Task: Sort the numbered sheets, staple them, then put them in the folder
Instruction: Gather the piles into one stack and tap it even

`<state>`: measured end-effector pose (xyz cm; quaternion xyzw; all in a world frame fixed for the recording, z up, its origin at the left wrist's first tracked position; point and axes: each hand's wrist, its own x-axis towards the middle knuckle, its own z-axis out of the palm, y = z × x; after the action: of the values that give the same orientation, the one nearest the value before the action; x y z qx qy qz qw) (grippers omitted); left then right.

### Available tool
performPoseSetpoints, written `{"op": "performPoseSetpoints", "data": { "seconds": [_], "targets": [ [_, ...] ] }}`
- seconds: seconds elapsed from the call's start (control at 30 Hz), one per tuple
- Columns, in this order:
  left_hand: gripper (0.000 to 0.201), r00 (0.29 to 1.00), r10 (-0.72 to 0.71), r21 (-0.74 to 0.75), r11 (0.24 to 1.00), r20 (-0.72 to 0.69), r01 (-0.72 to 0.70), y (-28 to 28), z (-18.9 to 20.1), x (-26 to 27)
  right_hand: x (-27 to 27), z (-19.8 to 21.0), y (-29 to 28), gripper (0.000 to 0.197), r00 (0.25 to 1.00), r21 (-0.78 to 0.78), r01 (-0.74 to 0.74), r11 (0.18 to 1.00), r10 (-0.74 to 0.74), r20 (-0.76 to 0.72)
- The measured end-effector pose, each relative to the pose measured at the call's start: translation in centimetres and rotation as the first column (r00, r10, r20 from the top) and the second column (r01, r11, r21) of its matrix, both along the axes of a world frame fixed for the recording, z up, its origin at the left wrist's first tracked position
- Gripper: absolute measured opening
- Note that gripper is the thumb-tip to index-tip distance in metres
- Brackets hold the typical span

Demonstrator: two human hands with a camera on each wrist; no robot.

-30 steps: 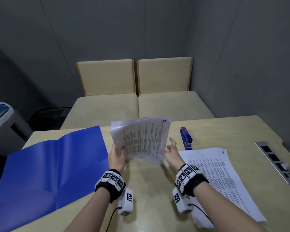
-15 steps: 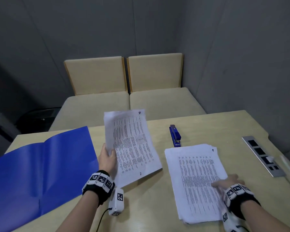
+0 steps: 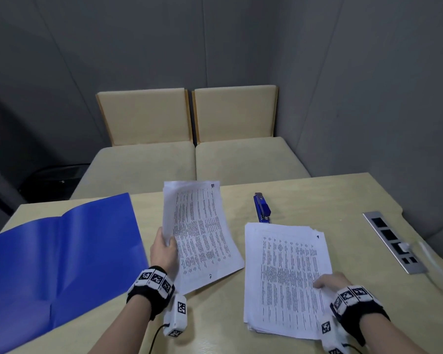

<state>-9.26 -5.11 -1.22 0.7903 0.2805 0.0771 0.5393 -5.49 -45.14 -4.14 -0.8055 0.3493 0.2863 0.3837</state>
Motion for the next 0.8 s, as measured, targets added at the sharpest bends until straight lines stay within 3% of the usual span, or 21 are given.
{"op": "performPoseSetpoints", "data": {
  "seconds": [0.07,0.2,0.27,0.4,0.5,0.63,0.8],
  "targets": [
    [0.020,1.000,-0.003,0.044,0.999,-0.026,0.005,0.5,-0.7,-0.1,0.0,0.3,-0.3,0.026,0.993,0.056,-0.066,0.996,0.061,0.098],
    [0.010,0.997,0.002,0.127,0.992,-0.079,0.008,1.4,-1.5,-0.6,-0.4,2.5,-1.5,0.033,0.933,0.162,-0.108,0.981,0.044,0.357],
    [0.013,0.997,-0.009,0.080,0.997,-0.071,0.015,1.2,-0.9,-1.1,-0.2,3.9,-1.9,0.036,0.905,0.218,-0.095,0.971,-0.007,0.426],
    [0.031,0.991,-0.113,-0.131,0.986,-0.073,0.103,0.4,-0.1,-1.1,0.8,6.6,0.6,0.026,0.885,0.487,-0.070,0.871,-0.171,0.432],
    [0.034,0.970,-0.239,-0.339,0.916,-0.034,0.214,-1.0,1.4,-0.4,1.6,7.3,4.3,0.028,0.921,0.598,-0.126,0.792,-0.131,0.368],
    [0.035,0.933,-0.342,-0.426,0.832,0.108,0.355,-2.5,3.2,0.4,2.4,6.7,8.3,0.035,0.951,0.645,-0.171,0.745,-0.047,0.307],
    [0.032,0.945,-0.298,-0.464,0.823,0.136,0.326,-1.8,4.0,1.0,3.2,6.7,10.7,0.037,0.943,0.665,-0.179,0.725,-0.065,0.325]
  ]
}}
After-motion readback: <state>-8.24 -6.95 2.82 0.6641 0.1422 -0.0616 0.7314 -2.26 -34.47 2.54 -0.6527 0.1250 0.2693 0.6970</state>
